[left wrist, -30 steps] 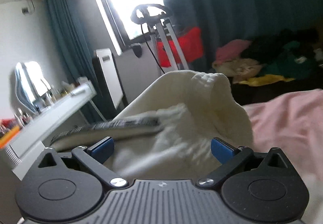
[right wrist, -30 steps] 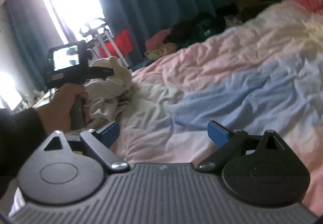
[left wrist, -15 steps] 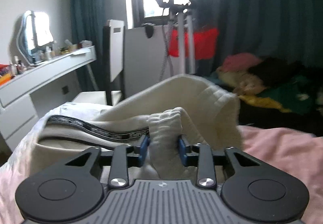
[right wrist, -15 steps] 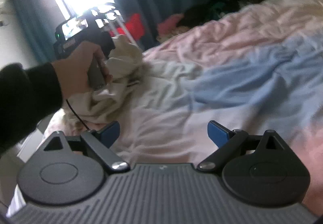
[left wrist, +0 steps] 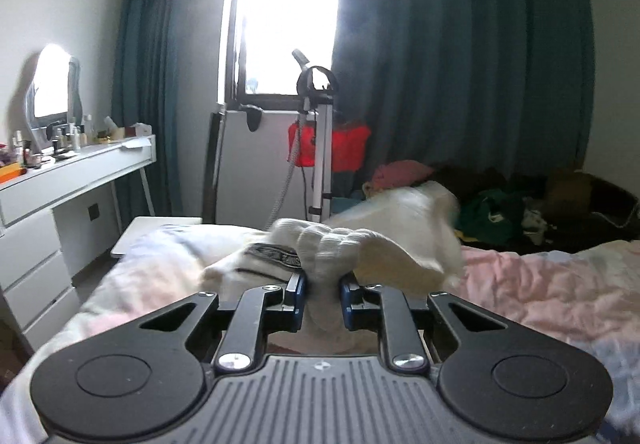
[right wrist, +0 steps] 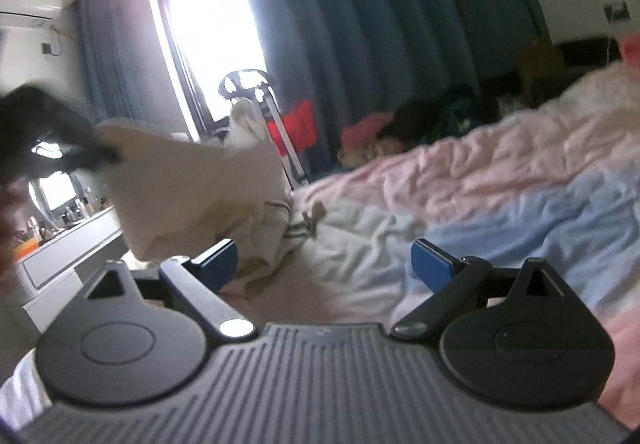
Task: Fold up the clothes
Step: 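Grasp the ribbed cuff with the right gripper while the left gripper holds the other cuff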
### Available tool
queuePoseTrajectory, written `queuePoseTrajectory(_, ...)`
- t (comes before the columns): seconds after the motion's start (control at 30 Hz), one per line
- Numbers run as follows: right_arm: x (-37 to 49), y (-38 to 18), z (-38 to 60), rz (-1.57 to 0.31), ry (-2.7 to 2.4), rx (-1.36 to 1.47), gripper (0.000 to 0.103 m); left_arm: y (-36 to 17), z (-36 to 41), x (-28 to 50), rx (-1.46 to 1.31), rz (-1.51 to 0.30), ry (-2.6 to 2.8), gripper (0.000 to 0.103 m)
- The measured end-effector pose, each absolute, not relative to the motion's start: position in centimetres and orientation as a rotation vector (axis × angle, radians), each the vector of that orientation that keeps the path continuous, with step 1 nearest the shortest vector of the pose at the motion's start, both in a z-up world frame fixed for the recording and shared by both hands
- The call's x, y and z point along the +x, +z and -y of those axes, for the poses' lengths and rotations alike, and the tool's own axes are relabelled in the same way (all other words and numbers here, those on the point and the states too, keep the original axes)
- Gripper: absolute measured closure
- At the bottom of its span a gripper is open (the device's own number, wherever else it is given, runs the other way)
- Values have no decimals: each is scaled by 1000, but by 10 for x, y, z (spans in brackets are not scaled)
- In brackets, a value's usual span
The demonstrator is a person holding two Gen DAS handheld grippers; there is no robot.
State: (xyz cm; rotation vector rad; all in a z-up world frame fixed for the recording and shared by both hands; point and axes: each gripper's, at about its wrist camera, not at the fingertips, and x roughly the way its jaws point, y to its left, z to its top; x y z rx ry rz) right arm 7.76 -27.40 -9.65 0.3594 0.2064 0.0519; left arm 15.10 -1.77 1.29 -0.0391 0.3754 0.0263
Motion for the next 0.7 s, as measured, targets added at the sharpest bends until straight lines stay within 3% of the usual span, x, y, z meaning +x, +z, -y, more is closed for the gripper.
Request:
queuePoseTrajectory(0.27, 59, -88, 238, -288, 166, 207, 11, -7, -87, 49, -90, -399, 69, 84)
queuePoseTrajectory(0.43, 60, -99, 212, -370, 182, 101, 31, -24, -129, 76, -216, -514, 75, 83)
queuePoseTrajectory(0.7, 85, -123, 185, -497, 192, 35, 36, -34, -142, 81, -273, -528, 71, 82)
